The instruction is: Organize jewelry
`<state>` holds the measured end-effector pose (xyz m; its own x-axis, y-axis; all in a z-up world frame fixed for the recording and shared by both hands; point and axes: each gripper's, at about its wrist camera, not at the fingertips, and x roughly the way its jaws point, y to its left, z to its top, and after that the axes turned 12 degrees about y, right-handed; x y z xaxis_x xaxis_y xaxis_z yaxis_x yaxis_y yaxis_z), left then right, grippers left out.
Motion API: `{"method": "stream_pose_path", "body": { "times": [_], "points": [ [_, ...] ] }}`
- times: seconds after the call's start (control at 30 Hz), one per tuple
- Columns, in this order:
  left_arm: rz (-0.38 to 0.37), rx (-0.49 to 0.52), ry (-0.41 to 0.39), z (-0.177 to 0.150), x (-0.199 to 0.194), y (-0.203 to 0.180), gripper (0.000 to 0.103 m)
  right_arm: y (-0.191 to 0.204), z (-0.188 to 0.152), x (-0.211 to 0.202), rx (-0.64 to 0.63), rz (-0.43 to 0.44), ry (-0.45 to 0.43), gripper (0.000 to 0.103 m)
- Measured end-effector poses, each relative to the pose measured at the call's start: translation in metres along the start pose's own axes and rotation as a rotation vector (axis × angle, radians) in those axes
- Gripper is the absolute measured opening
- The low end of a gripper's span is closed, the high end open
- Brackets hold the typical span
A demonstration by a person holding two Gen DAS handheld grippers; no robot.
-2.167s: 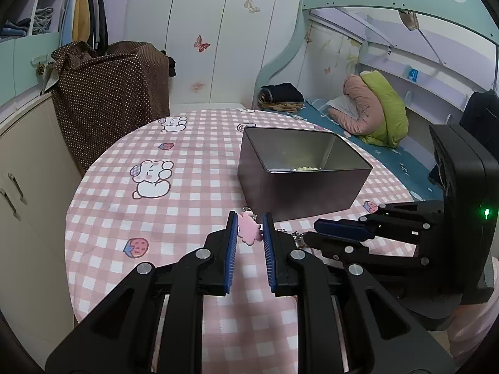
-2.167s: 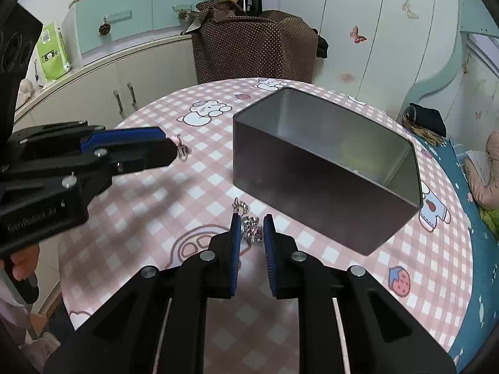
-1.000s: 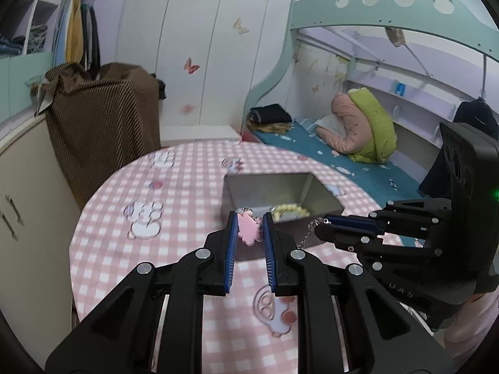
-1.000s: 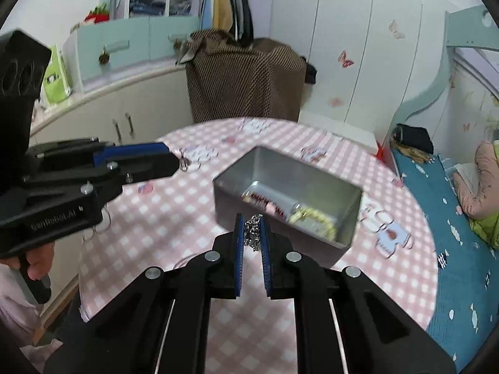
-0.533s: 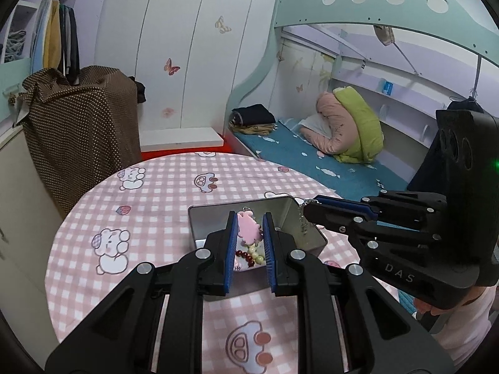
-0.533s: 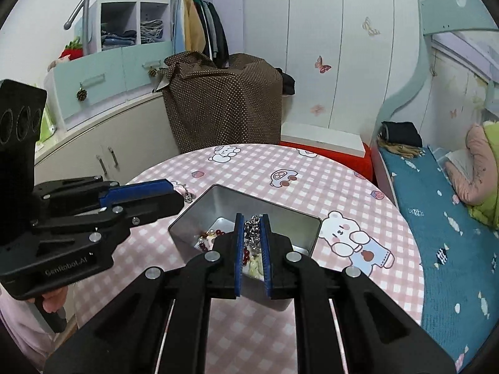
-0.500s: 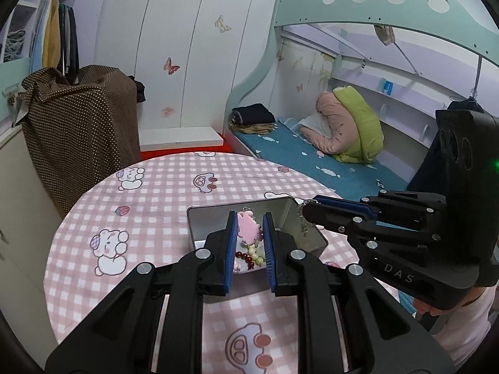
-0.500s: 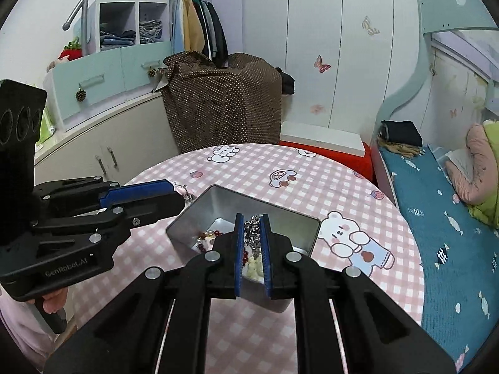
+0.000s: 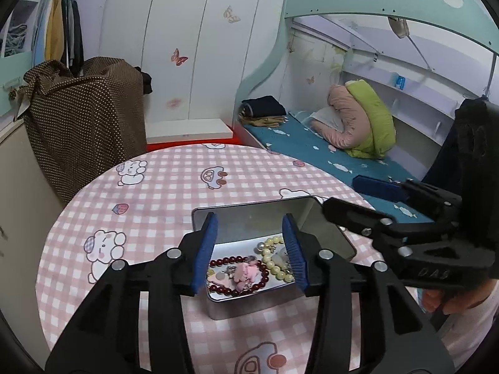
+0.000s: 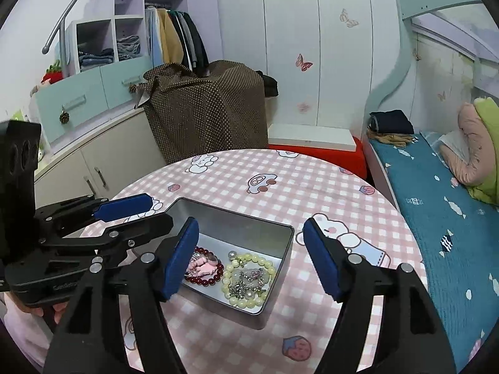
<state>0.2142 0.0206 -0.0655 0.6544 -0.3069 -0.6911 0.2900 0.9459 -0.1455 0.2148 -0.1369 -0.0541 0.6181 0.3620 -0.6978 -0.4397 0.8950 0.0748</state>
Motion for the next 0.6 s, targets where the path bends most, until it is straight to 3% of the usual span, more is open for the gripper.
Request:
{"method": "stream_pose_path", "body": {
  "times": [0.33,0.6],
  "points": [
    [0.039,-0.013,-0.034,-0.003,-0.009,-0.003,0.062,0.000,-0.007,-0.014,0.051,-0.072,-0.066,0.093],
    [0.117,-0.047,-0.091,-0.014,-0.024,-0.005,0.079,0.010,-0.024,-0.034,0.087,-0.169,-0.191,0.095]
  ]
}}
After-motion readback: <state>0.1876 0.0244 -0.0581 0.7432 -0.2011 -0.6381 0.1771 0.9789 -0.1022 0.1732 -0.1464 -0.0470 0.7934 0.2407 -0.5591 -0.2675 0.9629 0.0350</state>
